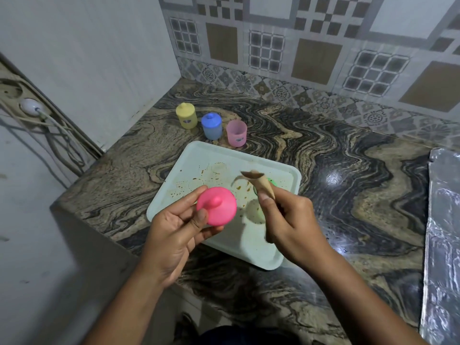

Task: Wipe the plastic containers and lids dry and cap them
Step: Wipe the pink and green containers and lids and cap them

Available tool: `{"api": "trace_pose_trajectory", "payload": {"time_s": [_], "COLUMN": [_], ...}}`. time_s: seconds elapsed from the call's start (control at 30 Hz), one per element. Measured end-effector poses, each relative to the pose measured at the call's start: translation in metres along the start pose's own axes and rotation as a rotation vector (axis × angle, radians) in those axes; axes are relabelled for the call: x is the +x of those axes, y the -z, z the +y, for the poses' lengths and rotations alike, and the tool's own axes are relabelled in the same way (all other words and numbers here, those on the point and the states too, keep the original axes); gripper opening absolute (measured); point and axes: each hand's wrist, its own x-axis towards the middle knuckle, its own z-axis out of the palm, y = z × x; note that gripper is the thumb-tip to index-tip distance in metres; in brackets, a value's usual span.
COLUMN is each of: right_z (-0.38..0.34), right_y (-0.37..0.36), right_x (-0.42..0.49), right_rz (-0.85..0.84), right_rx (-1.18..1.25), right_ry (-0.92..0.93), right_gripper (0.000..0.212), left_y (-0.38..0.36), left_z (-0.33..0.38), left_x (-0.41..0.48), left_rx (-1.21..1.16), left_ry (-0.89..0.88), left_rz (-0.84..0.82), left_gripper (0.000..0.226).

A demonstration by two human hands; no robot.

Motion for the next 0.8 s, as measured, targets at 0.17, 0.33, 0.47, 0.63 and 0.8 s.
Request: {"api": "trace_pose_trajectory", "payload": {"time_s": [0.17, 0.33, 0.47, 0.63, 0.8], "right_z": [-0.021, -0.022, -0.013, -0.001, 0.018], "right_y": [-0.013, -0.022, -0.028, -0.022, -0.010], "right_x": [-0.011, -0.015, -0.020, -0.010, 0.000], "right_rz": [-0.030, -0.037, -0.071, -0.112, -0.127], "right_rx": [0.086, 0.076, -0.013, -0.013, -0.053], "right_ry": [0.047, 0.088, 0.211, 0.267, 0.093], "right_gripper": [0.029, 0.043, 0.047, 0.045, 0.034], "left_y": [-0.009, -0.021, -0.016, -0.003, 0.004], "left_z": [-0.002, -0.002, -0.002, 0.003, 0.005], "left_x": [0.000, -0.005, -0.004, -0.005, -0.003], "left_rx": [-0.011, 0.106, 0.155, 0.157, 0.150], "left_ry": [-0.013, -0.061, -0.085, -0.059, 0.014], "left_rz": [0.010, -0.080, -0.099, -0.196, -0.154], "left_gripper": [0.055, 0.049, 0.052, 0.051, 0.063]}}
